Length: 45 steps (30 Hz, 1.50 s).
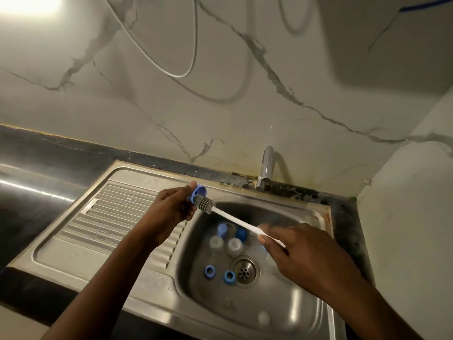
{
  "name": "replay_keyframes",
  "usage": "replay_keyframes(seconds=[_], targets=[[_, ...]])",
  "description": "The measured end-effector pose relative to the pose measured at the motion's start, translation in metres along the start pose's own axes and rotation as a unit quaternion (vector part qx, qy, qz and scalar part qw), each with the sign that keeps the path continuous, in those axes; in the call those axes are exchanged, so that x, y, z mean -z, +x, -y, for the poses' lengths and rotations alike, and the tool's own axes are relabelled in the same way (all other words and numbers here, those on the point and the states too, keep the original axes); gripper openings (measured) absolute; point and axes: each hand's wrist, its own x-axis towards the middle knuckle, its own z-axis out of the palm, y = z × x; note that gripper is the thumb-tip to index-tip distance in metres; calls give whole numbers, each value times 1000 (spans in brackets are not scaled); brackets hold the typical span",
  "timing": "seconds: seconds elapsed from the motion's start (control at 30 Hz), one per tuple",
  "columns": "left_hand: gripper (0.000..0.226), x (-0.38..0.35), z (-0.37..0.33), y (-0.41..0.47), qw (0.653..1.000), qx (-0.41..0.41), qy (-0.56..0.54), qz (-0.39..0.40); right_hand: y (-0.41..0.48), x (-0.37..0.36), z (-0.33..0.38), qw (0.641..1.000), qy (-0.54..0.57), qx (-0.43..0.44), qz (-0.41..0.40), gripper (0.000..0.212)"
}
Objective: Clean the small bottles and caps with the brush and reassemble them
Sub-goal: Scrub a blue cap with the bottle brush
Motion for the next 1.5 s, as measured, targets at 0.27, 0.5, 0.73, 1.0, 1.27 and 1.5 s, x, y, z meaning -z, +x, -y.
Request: replay_keyframes(seconds=[0.27,0.5,0.73,1.0,1.27,1.5], targets=[[54,-5,3,-11,998,32,-55,0,5,-3,-1,995,51,-58,-61,37],[53,1,-5,-7,999,-13,40,-18,4,-6,9,996,76,-54,4,30],[49,-7,8,-8,997,53,-57,-26,-1,-7,7,984,168,-49,10,20],[50,-23,1,-10,1000,15,-4,-16,-2,-1,-1,994,67,-85,-23,37],[48,-28,0,-3,999,19,-12,-23,-13,5,5,988,143,-55,28,28],[50,-32,2,-5,994,52,-93,2,-9,9,-1,983,147,-99,-50,33]])
